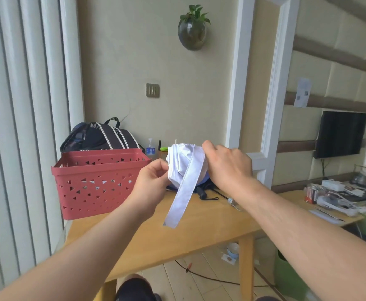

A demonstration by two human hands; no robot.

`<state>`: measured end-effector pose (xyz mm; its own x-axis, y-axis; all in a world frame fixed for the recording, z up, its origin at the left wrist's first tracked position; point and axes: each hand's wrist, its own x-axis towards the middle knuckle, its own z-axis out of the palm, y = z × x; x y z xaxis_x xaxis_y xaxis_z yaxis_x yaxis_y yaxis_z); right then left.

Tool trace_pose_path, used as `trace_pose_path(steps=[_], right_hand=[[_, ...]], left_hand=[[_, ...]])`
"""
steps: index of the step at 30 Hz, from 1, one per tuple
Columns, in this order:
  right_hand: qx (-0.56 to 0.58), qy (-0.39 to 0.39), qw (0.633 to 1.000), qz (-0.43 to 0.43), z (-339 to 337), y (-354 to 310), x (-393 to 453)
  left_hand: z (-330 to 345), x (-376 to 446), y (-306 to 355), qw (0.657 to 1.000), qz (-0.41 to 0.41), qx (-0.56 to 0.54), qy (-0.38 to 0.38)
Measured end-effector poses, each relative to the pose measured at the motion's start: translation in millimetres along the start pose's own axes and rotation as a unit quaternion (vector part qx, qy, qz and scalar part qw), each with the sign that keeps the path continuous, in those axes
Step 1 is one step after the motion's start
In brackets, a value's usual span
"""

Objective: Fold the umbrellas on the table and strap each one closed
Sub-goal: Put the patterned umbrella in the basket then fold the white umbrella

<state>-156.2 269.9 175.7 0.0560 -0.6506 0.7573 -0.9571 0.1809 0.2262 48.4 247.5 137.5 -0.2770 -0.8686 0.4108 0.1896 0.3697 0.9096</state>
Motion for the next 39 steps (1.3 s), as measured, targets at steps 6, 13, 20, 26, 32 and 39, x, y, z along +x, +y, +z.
trace_pose_path(steps=[6, 13, 20, 26, 32, 39], right_hand=[[-0.054, 0.007, 0.998, -0.01, -8.2, 6.5, 5.2], [-0.083, 0.002, 0.996, -0.03, -9.3, 0.4, 5.3], [-0.096, -0.003, 0.995, -0.04, -12.6, 6.3, 8.5], [-0.097, 0.002, 0.995, -0.028, -15.4, 8.8, 16.8], [-0.101, 0.0, 0.995, -0.025, -18.3, 11.1, 19.4], [-0.098, -0.001, 0.995, -0.025, -18.5, 18.7, 20.8]], left_hand=[[-14.1, 14.5, 38.7, 0.991, 0.045, 0.047, 0.115], [-11.9, 22.4, 40.2, 0.764, 0.417, 0.493, 0.011], [-10.9, 6.8, 16.0, 0.821, 0.364, 0.431, 0.084], [10.6, -19.2, -0.5, 0.923, 0.111, 0.369, 0.011], [15.3, -10.8, -8.3, 0.991, -0.039, 0.123, -0.041], [11.4, -13.9, -15.5, 0.986, -0.09, 0.016, -0.143]])
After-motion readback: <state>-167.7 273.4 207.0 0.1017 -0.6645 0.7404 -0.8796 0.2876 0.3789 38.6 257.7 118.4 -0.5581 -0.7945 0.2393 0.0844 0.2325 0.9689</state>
